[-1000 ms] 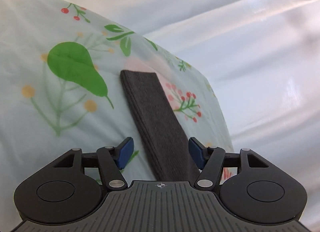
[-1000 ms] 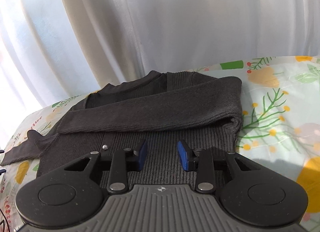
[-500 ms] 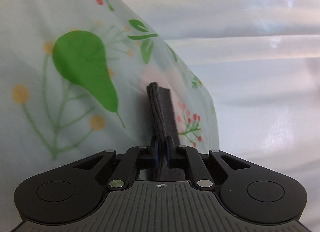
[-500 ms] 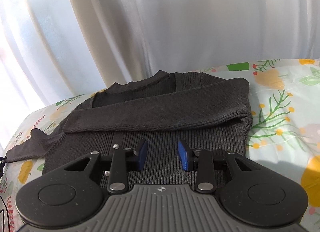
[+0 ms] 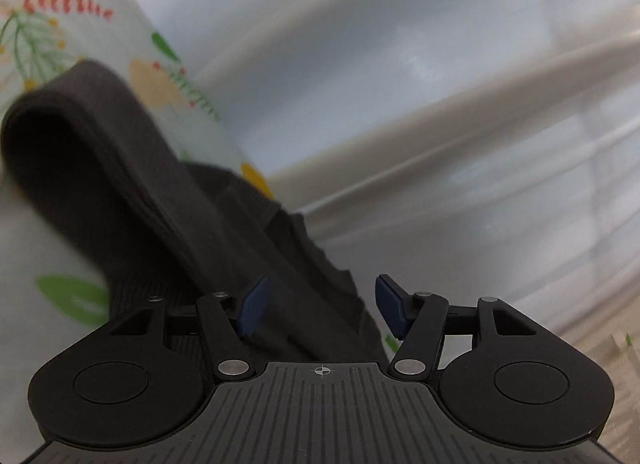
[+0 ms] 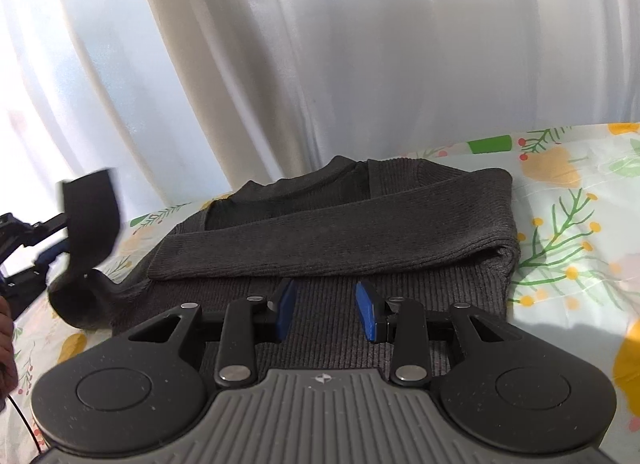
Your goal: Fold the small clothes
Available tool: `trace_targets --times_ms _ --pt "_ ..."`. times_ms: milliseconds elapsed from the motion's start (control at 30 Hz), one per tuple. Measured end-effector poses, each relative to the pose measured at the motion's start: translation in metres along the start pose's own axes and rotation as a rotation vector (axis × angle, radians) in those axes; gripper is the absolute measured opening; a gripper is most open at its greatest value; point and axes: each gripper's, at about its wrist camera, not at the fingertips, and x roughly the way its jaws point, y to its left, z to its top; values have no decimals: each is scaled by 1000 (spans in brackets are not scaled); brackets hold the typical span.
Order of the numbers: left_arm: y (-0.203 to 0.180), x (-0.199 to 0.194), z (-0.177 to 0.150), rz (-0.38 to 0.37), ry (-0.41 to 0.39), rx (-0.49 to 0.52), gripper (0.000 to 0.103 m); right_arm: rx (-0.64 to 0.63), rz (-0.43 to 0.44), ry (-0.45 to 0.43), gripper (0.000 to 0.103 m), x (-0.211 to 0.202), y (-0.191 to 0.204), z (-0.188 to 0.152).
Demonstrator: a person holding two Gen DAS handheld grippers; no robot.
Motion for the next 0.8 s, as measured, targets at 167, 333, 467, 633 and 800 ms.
trace_targets --times_ms 167,333,467,633,800 --pt "16 -3 -30 191 -18 17 64 89 130 94 34 30 -5 13" --pt "18 -11 -30 302 -78 104 65 147 294 193 34 80 15 25" --pt "21 -17 -27 296 -84 94 64 197 344 291 34 124 32 22" --pt "21 -26 -28 328 -118 122 65 274 361 332 35 146 37 15" --pt "22 -29 -24 417 -129 150 64 246 350 342 3 151 45 18"
